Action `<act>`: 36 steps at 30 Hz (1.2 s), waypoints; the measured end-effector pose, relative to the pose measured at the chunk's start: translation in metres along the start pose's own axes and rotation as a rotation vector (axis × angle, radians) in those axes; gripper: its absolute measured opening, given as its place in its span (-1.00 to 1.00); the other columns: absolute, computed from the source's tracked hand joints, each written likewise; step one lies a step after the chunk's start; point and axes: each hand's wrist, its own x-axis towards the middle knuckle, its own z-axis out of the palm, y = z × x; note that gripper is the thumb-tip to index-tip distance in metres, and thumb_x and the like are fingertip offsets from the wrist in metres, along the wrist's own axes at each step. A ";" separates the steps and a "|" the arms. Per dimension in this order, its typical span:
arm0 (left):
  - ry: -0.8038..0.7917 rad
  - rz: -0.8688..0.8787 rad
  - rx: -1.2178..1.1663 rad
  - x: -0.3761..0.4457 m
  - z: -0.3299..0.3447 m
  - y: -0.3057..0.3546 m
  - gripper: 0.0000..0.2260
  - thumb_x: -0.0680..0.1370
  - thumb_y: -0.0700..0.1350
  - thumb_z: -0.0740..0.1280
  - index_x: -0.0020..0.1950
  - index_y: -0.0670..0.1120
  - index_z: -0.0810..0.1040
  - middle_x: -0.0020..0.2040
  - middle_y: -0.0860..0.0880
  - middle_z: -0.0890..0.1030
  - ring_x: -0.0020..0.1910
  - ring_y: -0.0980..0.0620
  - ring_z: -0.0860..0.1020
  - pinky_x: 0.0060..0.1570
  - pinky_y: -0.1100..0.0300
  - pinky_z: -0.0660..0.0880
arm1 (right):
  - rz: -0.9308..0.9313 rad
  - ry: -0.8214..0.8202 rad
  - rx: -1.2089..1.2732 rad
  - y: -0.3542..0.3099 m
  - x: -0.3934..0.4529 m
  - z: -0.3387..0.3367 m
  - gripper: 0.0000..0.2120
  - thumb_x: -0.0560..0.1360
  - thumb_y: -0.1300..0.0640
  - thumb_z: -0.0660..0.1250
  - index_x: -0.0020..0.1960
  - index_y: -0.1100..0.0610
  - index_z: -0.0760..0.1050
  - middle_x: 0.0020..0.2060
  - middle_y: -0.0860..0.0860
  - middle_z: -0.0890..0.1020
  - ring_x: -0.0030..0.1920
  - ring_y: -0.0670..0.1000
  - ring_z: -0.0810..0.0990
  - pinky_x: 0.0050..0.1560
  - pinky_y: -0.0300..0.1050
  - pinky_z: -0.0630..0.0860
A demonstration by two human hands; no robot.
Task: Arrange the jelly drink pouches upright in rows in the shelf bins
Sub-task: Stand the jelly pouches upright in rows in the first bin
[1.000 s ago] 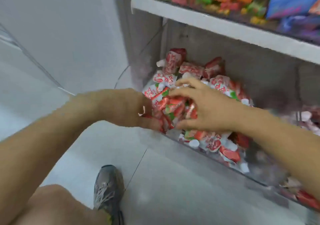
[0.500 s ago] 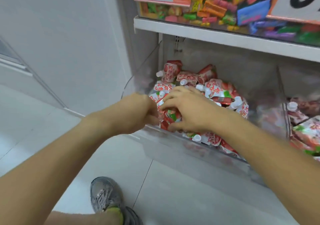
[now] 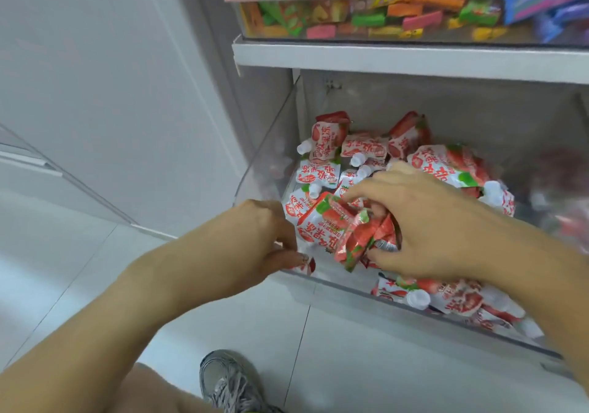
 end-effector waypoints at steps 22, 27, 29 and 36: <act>0.474 -0.210 -0.478 -0.013 0.008 0.022 -0.45 0.43 0.21 0.40 0.36 0.09 0.36 0.03 0.21 0.56 -0.11 0.24 0.55 -0.14 0.38 0.49 | 0.240 0.084 0.712 -0.022 0.030 -0.030 -0.60 0.43 -0.20 0.37 0.15 0.01 0.45 -0.17 0.07 0.72 -0.31 -0.02 0.65 -0.26 -0.01 0.56; 0.531 -0.223 -0.545 -0.012 0.002 0.018 -0.50 0.41 0.06 0.49 0.27 0.22 0.36 -0.12 0.28 0.54 -0.17 0.32 0.56 -0.24 0.52 0.45 | 0.077 0.047 0.811 -0.025 0.039 -0.025 -0.57 0.36 0.05 0.59 0.17 0.01 0.54 -0.05 -0.01 0.70 -0.06 0.08 0.69 -0.02 -0.06 0.65; 0.518 -0.201 -0.423 -0.013 0.002 0.014 -0.72 0.42 0.01 0.50 0.08 0.10 0.53 -0.17 0.19 0.57 -0.20 0.24 0.57 -0.23 0.40 0.49 | 0.044 -0.019 0.792 -0.021 0.041 -0.034 -0.55 0.31 0.17 0.63 0.15 0.02 0.59 -0.04 -0.02 0.68 -0.07 -0.04 0.67 -0.08 -0.19 0.61; 0.367 -0.196 -0.215 -0.021 0.012 0.009 -0.85 0.48 -0.14 0.43 -0.03 -0.02 0.50 -0.20 0.14 0.55 -0.20 0.09 0.54 -0.23 0.26 0.43 | 0.059 -0.145 0.240 -0.003 0.064 -0.026 -0.59 0.45 0.13 0.51 0.28 0.00 0.56 0.16 -0.11 0.64 -0.02 -0.26 0.59 0.07 -0.36 0.52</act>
